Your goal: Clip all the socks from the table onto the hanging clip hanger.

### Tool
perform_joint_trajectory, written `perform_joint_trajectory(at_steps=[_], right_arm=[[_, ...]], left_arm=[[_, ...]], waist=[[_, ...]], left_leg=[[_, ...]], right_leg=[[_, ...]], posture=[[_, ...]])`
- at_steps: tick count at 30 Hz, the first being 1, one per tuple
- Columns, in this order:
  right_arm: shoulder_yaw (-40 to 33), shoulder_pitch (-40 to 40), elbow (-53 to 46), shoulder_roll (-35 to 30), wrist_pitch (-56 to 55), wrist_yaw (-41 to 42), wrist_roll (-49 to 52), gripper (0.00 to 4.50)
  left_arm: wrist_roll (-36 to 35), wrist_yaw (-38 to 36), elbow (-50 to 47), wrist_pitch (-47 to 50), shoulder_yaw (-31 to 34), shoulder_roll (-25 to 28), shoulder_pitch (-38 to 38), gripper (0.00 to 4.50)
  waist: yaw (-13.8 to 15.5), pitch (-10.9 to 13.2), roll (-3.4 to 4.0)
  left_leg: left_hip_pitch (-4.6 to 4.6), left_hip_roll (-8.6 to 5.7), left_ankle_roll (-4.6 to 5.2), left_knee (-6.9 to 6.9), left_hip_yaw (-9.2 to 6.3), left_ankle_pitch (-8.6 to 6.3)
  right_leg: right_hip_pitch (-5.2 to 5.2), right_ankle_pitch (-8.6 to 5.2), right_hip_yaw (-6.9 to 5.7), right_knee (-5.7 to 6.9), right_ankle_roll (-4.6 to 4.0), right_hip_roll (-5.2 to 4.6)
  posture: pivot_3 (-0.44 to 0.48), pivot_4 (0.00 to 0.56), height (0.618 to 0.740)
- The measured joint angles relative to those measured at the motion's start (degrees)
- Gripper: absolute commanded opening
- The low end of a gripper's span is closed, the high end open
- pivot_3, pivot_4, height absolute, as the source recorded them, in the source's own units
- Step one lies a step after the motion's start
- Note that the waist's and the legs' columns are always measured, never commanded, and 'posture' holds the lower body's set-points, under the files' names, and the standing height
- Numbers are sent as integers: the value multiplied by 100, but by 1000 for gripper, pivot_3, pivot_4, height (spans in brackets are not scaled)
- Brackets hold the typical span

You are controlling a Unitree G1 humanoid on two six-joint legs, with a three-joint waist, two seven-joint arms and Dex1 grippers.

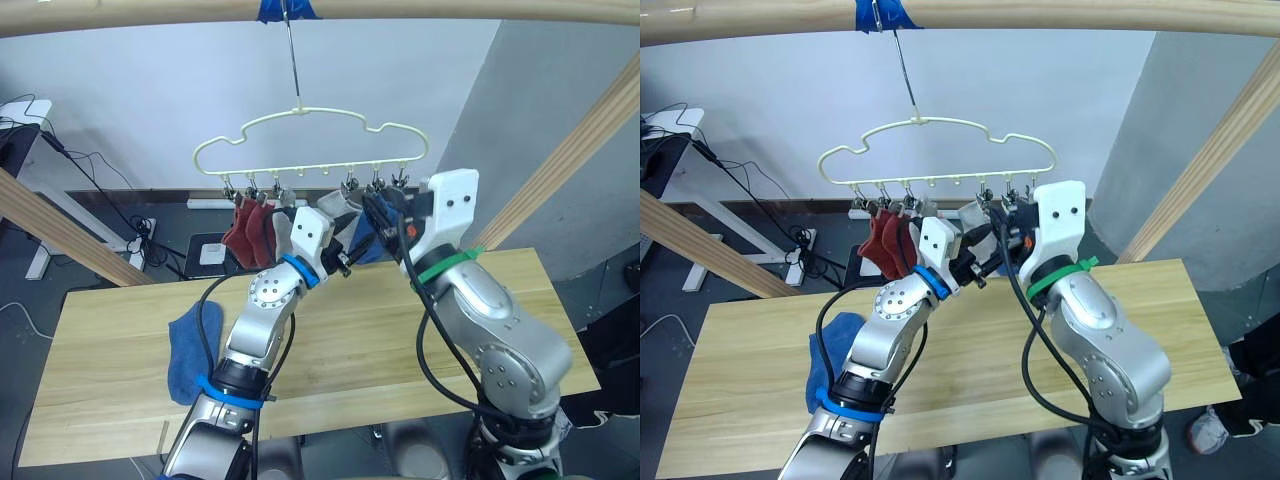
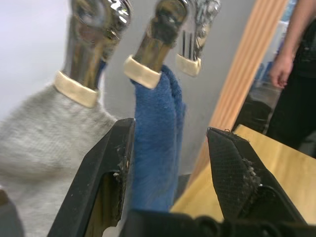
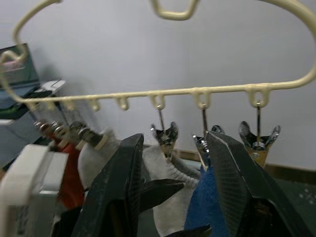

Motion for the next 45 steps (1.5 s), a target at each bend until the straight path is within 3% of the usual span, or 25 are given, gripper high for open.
perform_joint_trajectory(at_steps=[8,15,27,45], right_arm=[[103,417,-345,-557,-386,511,-83,2059],[-11,593,-356,-742,-663,584,-434,2059],[-43,674,298,-609,-849,452,-1006,2059],[-243,117,1251,63,-881,215,-1598,2059]], left_arm=[[-524,-545,-674,547,18,374,289,2556],[-1046,-991,-1424,979,314,1072,700,2556],[-1865,-1437,-2546,1528,1001,2194,1132,2556],[-2316,-1613,-2664,1824,1119,2415,654,2556]], waist=[[-6,0,0],[-6,0,0],[23,0,0],[69,0,0]], left_leg=[[3,1,0,2,2,0],[4,4,0,2,1,0],[6,6,-1,0,1,0],[4,5,-1,-1,1,0]], right_leg=[[2,-6,4,0,11,2],[2,-5,5,0,9,5],[1,-1,6,0,2,6],[0,0,6,0,-1,5]], posture=[[-225,249,740],[-211,243,740],[-155,248,740],[-148,234,740]])
